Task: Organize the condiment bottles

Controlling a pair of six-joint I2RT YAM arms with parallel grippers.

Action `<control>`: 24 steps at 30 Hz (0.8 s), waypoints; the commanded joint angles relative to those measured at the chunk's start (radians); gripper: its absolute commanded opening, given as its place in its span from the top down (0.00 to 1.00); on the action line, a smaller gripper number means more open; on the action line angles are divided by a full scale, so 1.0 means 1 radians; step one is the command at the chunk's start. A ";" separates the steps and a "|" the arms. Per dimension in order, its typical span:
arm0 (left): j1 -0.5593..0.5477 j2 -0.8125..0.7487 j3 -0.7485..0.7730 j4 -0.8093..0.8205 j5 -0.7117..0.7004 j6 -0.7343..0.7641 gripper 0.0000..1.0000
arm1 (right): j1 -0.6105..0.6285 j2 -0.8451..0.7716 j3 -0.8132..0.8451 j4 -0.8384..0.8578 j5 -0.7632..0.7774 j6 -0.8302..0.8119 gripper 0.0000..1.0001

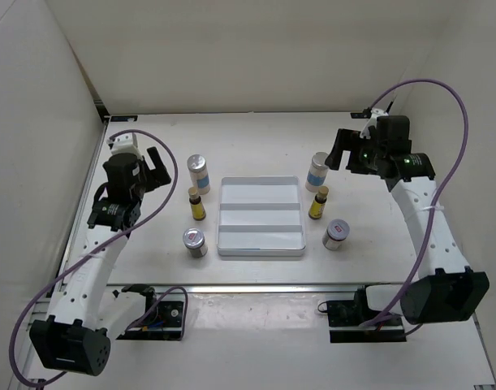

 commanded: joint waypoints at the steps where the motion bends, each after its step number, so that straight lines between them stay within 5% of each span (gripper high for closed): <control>1: -0.001 -0.010 -0.061 0.040 -0.084 -0.076 0.00 | 0.007 -0.085 0.013 0.027 0.110 0.019 0.00; 7: -0.001 -0.020 -0.138 0.114 0.170 0.029 0.00 | 0.016 -0.117 -0.051 0.027 0.064 0.009 0.00; 24: -0.051 -0.031 -0.153 0.122 -0.012 0.061 0.00 | 0.025 -0.040 -0.085 0.002 0.065 0.054 0.00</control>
